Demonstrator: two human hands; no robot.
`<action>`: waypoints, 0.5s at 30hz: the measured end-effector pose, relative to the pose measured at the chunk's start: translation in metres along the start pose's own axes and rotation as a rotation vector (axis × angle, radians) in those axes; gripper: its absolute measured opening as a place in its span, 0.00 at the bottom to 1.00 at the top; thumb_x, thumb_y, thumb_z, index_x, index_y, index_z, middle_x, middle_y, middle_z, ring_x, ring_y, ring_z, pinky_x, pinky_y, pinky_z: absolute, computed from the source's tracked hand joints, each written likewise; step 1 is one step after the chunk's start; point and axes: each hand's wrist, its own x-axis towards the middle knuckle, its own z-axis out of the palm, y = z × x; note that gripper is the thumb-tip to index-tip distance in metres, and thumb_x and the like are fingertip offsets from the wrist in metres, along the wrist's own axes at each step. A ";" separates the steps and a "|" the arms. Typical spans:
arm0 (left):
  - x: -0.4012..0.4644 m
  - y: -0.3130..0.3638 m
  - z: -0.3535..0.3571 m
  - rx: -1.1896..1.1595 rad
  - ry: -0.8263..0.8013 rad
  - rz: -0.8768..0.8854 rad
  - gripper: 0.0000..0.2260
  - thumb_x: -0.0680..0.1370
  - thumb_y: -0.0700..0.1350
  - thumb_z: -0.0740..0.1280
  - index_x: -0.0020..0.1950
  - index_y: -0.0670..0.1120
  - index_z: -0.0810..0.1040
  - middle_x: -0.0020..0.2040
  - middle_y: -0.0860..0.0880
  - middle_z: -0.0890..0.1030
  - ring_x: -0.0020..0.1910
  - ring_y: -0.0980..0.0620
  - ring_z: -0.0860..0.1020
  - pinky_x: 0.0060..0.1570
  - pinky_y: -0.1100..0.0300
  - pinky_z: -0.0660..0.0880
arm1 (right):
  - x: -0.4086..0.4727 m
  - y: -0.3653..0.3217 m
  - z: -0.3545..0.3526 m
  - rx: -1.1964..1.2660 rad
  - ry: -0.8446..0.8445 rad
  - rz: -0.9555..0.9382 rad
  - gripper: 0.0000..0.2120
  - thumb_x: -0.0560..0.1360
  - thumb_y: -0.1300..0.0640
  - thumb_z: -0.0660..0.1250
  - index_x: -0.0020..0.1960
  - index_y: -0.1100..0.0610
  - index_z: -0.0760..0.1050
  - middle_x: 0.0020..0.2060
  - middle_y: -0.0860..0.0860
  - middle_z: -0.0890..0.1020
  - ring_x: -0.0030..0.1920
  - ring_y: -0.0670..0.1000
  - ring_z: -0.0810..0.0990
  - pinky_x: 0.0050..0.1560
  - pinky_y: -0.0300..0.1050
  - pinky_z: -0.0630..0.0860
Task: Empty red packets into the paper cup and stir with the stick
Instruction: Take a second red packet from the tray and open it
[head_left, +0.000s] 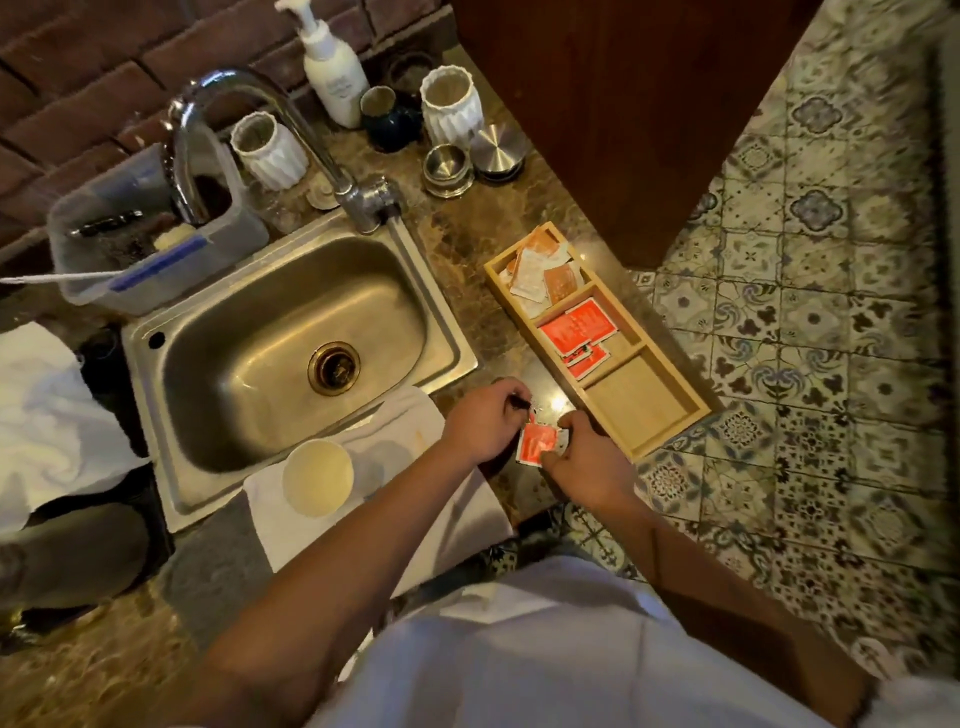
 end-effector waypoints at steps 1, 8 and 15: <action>0.002 0.001 0.000 0.034 -0.002 0.012 0.10 0.79 0.46 0.68 0.59 0.51 0.80 0.51 0.49 0.84 0.50 0.48 0.81 0.42 0.60 0.69 | 0.000 0.001 0.001 0.011 -0.001 0.007 0.23 0.75 0.47 0.69 0.67 0.49 0.65 0.46 0.52 0.84 0.43 0.56 0.83 0.39 0.48 0.77; 0.011 0.003 0.002 0.240 -0.043 0.130 0.15 0.79 0.47 0.69 0.65 0.52 0.81 0.60 0.49 0.84 0.58 0.47 0.80 0.52 0.57 0.74 | -0.002 0.002 0.009 0.054 0.101 0.001 0.19 0.74 0.45 0.68 0.62 0.44 0.66 0.45 0.49 0.83 0.42 0.54 0.83 0.42 0.50 0.82; 0.016 0.002 0.004 0.397 -0.077 0.189 0.14 0.79 0.51 0.67 0.65 0.56 0.78 0.56 0.49 0.79 0.56 0.47 0.79 0.48 0.52 0.77 | -0.002 0.009 0.017 0.001 0.220 -0.107 0.19 0.77 0.47 0.69 0.65 0.48 0.69 0.46 0.49 0.84 0.45 0.53 0.83 0.38 0.43 0.75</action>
